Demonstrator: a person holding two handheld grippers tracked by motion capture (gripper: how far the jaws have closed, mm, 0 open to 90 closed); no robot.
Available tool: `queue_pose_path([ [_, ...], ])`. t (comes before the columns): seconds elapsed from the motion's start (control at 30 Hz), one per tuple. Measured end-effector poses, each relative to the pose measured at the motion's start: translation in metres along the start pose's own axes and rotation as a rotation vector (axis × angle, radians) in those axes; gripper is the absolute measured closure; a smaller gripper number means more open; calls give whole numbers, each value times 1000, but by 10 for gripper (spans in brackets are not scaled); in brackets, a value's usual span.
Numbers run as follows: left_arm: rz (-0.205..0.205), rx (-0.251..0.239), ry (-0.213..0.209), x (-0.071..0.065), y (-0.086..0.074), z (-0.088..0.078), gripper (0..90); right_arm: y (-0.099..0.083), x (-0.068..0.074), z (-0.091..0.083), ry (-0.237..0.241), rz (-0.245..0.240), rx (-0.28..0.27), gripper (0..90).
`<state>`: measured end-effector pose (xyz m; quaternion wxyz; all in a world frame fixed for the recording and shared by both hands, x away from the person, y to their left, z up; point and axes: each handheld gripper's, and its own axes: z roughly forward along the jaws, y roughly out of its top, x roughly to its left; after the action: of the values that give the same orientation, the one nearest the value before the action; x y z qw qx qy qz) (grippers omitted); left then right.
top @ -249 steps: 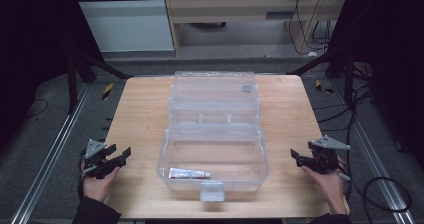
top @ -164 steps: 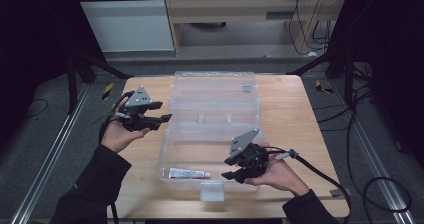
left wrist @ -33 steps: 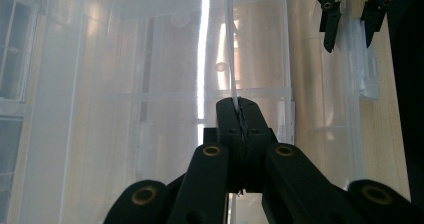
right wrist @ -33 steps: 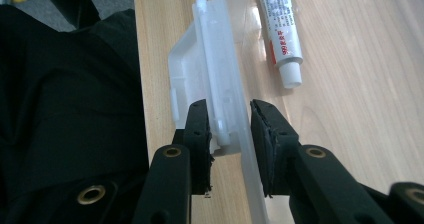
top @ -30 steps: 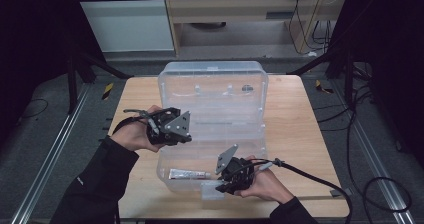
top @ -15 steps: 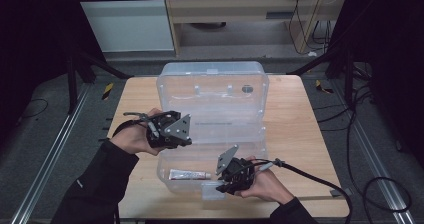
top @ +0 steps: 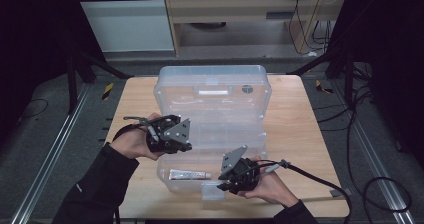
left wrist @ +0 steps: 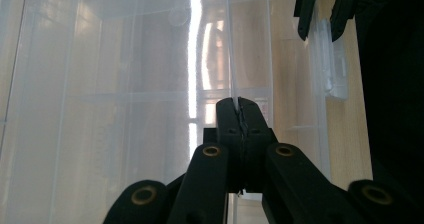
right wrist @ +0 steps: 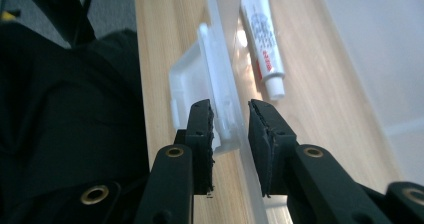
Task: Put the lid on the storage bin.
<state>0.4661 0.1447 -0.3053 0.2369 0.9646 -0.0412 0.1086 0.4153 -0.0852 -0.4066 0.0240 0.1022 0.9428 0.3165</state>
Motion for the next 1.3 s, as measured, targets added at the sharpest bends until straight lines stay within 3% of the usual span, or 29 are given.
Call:
queue_pose_path([
  [0.03,0,0,0,0,0,0,897,0,0,0,0,0,0,715],
  [0.1,-3,3,-3,0,0,0,897,1,1,-17,11,4,-92,747],
  [0.2,-4,4,-2,0,0,0,897,1,1,-43,-38,34,-200,776],
  [0.3,-7,3,1,0,0,0,897,-2,-4,-67,-109,62,-269,801],
  [0.33,-7,3,0,0,0,0,897,-5,-7,-74,-118,81,-303,823],
  [0.37,-7,3,0,0,0,0,897,-5,-7,-74,-118,81,-303,823],
  [0.4,-12,-3,-2,0,0,0,897,-12,-14,-89,-171,135,-365,862],
  [0.47,-13,-5,-4,1,-1,0,897,-15,-16,-94,-185,152,-385,876],
  [0.5,-15,-6,-6,1,-1,0,897,-18,-20,-99,-205,174,-414,891],
  [0.53,-17,-5,-8,1,0,0,897,-24,-28,-109,-238,224,-475,900],
  [0.6,-16,-1,-9,1,0,0,897,-29,-36,-118,-276,270,-523,900],
  [0.63,-16,-1,-9,1,0,0,897,-29,-36,-118,-276,270,-523,900],
  [0.67,-18,0,-9,1,0,0,897,-33,-48,-125,-313,314,-549,900],
  [0.73,-20,1,-9,1,0,0,897,-34,-51,-126,-327,329,-558,900],
  [0.77,-22,1,-9,1,0,0,897,-37,-62,-129,-353,365,-570,900],
  [0.9,-23,1,-8,0,0,1,897,-41,-76,-129,-367,404,-566,899],
  [1.3,-36,-14,-27,-6,-3,3,896,-47,-92,-125,-384,464,-555,900],
])
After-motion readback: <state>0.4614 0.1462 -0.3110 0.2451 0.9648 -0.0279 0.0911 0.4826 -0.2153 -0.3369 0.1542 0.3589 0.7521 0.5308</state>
